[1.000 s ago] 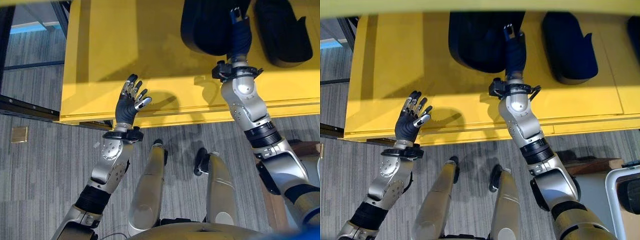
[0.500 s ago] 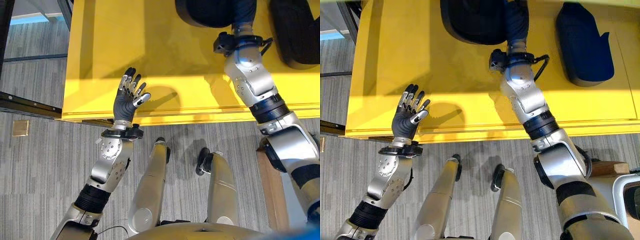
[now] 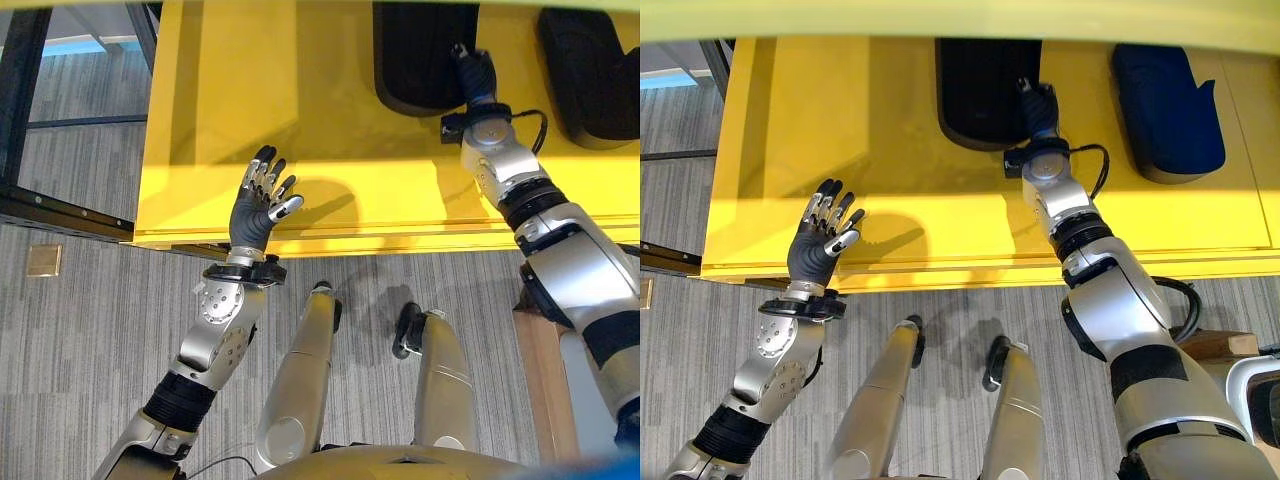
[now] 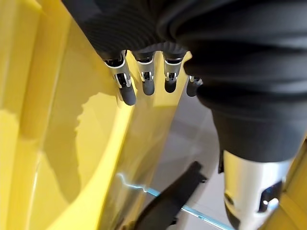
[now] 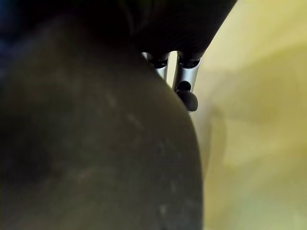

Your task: Move parts from the plastic box to the shelf.

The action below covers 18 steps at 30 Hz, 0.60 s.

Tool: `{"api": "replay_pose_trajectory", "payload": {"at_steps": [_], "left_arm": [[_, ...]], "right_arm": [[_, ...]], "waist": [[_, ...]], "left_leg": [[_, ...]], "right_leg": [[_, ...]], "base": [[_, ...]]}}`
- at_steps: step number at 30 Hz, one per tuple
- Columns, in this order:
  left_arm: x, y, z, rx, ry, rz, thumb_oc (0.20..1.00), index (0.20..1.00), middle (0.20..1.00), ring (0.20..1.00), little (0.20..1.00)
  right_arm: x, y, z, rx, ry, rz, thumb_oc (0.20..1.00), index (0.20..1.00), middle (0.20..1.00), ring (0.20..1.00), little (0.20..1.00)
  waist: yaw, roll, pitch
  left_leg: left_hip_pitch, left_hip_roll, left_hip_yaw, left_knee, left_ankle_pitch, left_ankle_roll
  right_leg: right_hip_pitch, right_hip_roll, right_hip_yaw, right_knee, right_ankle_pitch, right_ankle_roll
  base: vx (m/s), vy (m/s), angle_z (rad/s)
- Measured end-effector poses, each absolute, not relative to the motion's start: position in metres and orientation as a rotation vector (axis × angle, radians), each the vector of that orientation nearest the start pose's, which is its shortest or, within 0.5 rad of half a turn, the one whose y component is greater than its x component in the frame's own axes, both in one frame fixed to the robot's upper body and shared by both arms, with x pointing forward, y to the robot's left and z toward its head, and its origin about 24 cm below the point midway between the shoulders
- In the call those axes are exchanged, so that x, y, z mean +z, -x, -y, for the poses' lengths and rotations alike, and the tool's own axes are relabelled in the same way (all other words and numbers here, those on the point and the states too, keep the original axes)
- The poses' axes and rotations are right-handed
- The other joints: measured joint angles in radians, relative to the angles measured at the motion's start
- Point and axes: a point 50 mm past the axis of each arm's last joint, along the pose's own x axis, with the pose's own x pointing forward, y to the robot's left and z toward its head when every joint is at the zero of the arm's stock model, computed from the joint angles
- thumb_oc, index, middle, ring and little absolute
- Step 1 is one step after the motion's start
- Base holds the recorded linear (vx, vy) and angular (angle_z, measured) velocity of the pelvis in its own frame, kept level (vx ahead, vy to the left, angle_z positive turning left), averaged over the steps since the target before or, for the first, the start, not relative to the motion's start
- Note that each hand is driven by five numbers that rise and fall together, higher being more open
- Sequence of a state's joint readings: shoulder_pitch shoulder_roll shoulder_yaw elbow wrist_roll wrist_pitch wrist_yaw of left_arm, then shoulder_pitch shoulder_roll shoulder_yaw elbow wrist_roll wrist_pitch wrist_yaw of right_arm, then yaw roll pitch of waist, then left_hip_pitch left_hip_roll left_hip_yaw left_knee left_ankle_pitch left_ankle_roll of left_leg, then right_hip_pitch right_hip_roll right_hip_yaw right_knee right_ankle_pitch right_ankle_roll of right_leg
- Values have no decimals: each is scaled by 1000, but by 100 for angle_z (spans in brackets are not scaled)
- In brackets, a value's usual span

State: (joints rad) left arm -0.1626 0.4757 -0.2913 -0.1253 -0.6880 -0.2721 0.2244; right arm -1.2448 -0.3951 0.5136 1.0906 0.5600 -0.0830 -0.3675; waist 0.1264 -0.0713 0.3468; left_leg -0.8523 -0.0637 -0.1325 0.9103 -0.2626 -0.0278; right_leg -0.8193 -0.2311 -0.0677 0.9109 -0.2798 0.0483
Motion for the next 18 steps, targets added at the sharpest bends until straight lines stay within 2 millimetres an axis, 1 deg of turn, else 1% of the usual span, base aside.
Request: {"api": "replay_pose_trajectory", "payload": {"at_steps": [2, 5, 8, 18], "left_arm": [[120, -269, -165, -128, 282, 322, 1000, 1000, 1000, 1000, 1000], [118, -269, -163, -134, 280, 312, 1000, 1000, 1000, 1000, 1000], [117, -269, -162, -139, 281, 308, 1000, 1000, 1000, 1000, 1000], [118, -270, -160, -147, 281, 313, 1000, 1000, 1000, 1000, 1000]], "right_arm": [[224, -426, 168, -251, 168, 182, 200, 200, 200, 200, 200], [224, -426, 171, -261, 163, 185, 200, 200, 200, 200, 200], [228, -426, 172, -266, 151, 196, 200, 200, 200, 200, 200], [231, -426, 170, -260, 170, 212, 200, 200, 200, 200, 200]], "waist": [[-2, 6, -1], [-1, 21, -1], [0, 36, 0], [0, 42, 3]], "left_leg": [[1, 0, 4, 0, -2, 5], [1, 0, 6, 0, -3, 7], [1, 0, 5, -1, -3, 8], [-2, 2, 1, -4, -3, 8]], "right_leg": [[-1, -1, 4, 0, 1, 1], [-2, 0, 7, 0, 2, 2], [-3, 0, 8, 0, 2, 2], [-8, 2, 8, 3, 2, 2]], "base": [[-15, 17, -4], [0, 0, 0], [0, 0, 0], [0, 0, 0]]}}
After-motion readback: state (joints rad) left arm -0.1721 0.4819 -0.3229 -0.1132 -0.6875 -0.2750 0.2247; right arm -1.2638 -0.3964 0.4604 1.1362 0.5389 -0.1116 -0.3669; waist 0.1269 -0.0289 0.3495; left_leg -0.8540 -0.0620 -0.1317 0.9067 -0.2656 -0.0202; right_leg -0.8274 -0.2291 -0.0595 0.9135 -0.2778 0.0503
